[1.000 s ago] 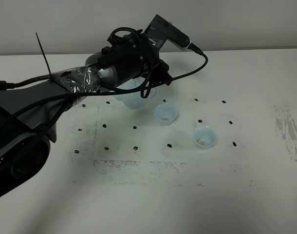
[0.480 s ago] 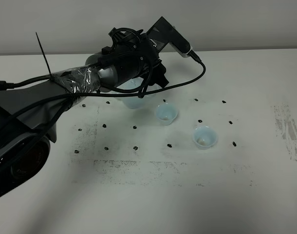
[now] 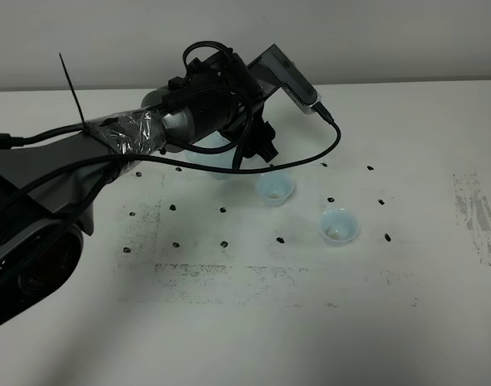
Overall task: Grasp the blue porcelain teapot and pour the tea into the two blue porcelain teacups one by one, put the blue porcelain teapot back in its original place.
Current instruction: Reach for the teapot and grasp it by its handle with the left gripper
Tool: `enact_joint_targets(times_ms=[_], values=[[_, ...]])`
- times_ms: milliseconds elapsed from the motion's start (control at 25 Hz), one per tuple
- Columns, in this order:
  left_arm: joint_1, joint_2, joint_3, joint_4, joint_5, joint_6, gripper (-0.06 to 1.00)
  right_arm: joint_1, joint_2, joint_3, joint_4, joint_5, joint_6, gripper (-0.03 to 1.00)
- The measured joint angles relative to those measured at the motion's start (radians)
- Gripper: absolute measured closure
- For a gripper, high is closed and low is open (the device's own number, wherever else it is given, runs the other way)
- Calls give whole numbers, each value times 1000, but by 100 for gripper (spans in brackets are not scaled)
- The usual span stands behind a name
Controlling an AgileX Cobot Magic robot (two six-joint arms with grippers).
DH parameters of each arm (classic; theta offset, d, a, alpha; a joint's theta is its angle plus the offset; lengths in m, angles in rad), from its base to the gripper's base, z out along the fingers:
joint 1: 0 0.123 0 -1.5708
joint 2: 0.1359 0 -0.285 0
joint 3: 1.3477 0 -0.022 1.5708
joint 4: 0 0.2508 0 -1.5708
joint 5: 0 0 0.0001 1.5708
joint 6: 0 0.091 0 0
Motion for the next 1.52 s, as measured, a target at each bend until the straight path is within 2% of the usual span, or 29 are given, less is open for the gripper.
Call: enact_joint_targets(times_ms=[160,360,720,920,1120,1320,1520], values=[[-1,0,0,-7,30,4,26,0,0,0,0,0,0,41],[-7,-1,0,-7,18,-23,26,0,0,0,0,0,0,41],[-11,-12,-1,-5,-136,-114,26,0,0,0,0,0,0,41],[-7,12,-1,41,-209,-123,26,0,0,0,1,0,0,41],[-1,31,-1,85,-216,-130,26,0,0,0,1,0,0,41],[15,33,0,146,-206,-184,26,0,0,0,1,0,0,41],[23,33,0,148,-168,-194,26,0,0,0,1,0,0,41]])
